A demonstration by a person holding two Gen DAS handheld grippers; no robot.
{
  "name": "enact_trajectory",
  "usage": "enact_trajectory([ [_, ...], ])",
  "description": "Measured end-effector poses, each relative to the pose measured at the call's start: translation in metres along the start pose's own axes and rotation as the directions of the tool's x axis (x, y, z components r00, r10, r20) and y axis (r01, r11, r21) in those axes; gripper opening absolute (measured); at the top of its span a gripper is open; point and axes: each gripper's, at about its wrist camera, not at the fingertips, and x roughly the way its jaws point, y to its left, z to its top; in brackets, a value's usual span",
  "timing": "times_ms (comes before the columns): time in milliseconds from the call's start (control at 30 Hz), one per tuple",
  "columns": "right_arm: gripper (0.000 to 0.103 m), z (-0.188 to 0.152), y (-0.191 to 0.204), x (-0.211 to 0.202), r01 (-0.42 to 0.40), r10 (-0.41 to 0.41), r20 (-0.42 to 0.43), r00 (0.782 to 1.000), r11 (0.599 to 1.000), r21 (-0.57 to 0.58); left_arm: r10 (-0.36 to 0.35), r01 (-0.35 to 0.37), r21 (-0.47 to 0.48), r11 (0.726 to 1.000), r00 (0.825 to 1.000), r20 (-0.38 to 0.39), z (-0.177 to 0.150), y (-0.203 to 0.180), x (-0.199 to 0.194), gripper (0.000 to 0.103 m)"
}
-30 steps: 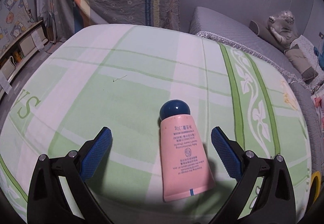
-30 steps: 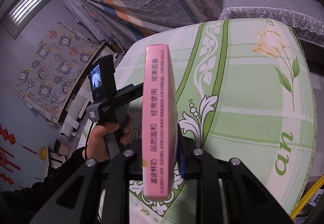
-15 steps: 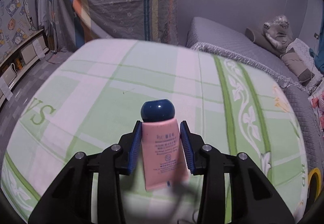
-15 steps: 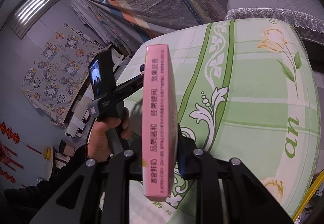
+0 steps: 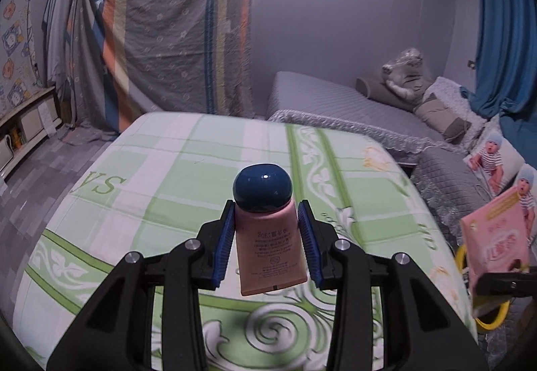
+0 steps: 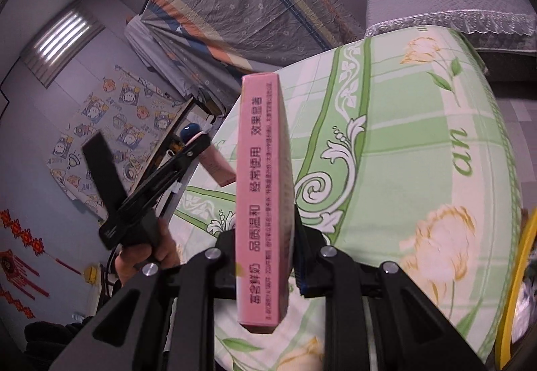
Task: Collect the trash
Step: 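Carry the pink tube and pink box over the yellow bin and release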
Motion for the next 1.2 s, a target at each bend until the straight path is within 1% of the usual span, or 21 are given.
enact_trajectory([
  [33, 0.021, -0.004, -0.003, -0.007, 0.004, -0.004, 0.013, 1.0, 1.0, 0.008, -0.008, 0.008, 0.012, 1.0, 1.0, 0.012, 0.0, -0.006, -0.006, 0.035],
  [167, 0.021, -0.019, -0.015, -0.042, 0.036, -0.039, 0.082, 0.996, 0.999, 0.037, -0.086, 0.083, 0.065, 0.994, 0.995, 0.053, 0.003, -0.043, -0.038, 0.035],
  [233, 0.021, -0.025, -0.023, -0.06, 0.052, -0.057, 0.12, 0.991, 0.997, 0.051, -0.123, 0.116, 0.098, 0.988, 0.99, 0.068, 0.003, -0.062, -0.048, 0.035],
  [300, 0.021, -0.03, -0.034, -0.081, 0.083, -0.093, 0.171, 0.981, 0.994, 0.069, -0.172, 0.159, 0.142, 0.977, 0.982, 0.083, 0.003, -0.089, -0.059, 0.035],
  [400, 0.021, -0.039, -0.054, -0.113, 0.129, -0.151, 0.241, 0.959, 0.986, 0.103, -0.231, 0.21, 0.192, 0.959, 0.969, 0.092, 0.001, -0.122, -0.066, 0.035],
  [433, 0.021, -0.043, -0.062, -0.125, 0.147, -0.175, 0.266, 0.948, 0.982, 0.121, -0.25, 0.226, 0.209, 0.951, 0.964, 0.094, 0.0, -0.134, -0.068, 0.035],
  [567, 0.021, -0.056, -0.091, -0.158, 0.206, -0.258, 0.326, 0.91, 0.961, 0.185, -0.328, 0.293, 0.286, 0.912, 0.941, 0.084, -0.005, -0.184, -0.069, 0.036],
  [633, 0.021, -0.063, -0.106, -0.172, 0.24, -0.306, 0.349, 0.886, 0.945, 0.221, -0.362, 0.325, 0.312, 0.892, 0.93, 0.066, -0.007, -0.203, -0.067, 0.035],
  [667, 0.021, -0.069, -0.115, -0.182, 0.257, -0.334, 0.363, 0.87, 0.935, 0.244, -0.378, 0.34, 0.33, 0.881, 0.924, 0.057, -0.01, -0.216, -0.066, 0.036],
  [733, 0.021, -0.077, -0.125, -0.194, 0.277, -0.369, 0.381, 0.848, 0.92, 0.276, -0.405, 0.364, 0.358, 0.86, 0.913, 0.044, -0.014, -0.237, -0.064, 0.035],
  [800, 0.021, -0.087, -0.139, -0.207, 0.298, -0.412, 0.395, 0.821, 0.9, 0.317, -0.432, 0.39, 0.384, 0.837, 0.901, 0.027, -0.02, -0.261, -0.06, 0.036],
  [833, 0.021, -0.092, -0.146, -0.212, 0.305, -0.429, 0.398, 0.811, 0.891, 0.337, -0.439, 0.397, 0.395, 0.828, 0.898, 0.018, -0.023, -0.27, -0.058, 0.036],
  [900, 0.021, -0.099, -0.159, -0.219, 0.312, -0.453, 0.398, 0.798, 0.875, 0.37, -0.467, 0.428, 0.406, 0.808, 0.884, -0.003, -0.03, -0.291, -0.053, 0.036],
  [967, 0.021, -0.106, -0.172, -0.225, 0.316, -0.471, 0.397, 0.788, 0.862, 0.395, -0.479, 0.442, 0.421, 0.792, 0.878, -0.021, -0.035, -0.308, -0.047, 0.036],
  [1033, 0.021, -0.113, -0.186, -0.23, 0.318, -0.489, 0.394, 0.779, 0.848, 0.424, -0.496, 0.468, 0.428, 0.774, 0.867, -0.051, -0.043, -0.326, -0.041, 0.036],
  [1200, 0.021, -0.12, -0.212, -0.23, 0.32, -0.505, 0.37, 0.78, 0.829, 0.458, -0.512, 0.501, 0.441, 0.745, 0.853, -0.103, -0.059, -0.353, -0.026, 0.036],
])
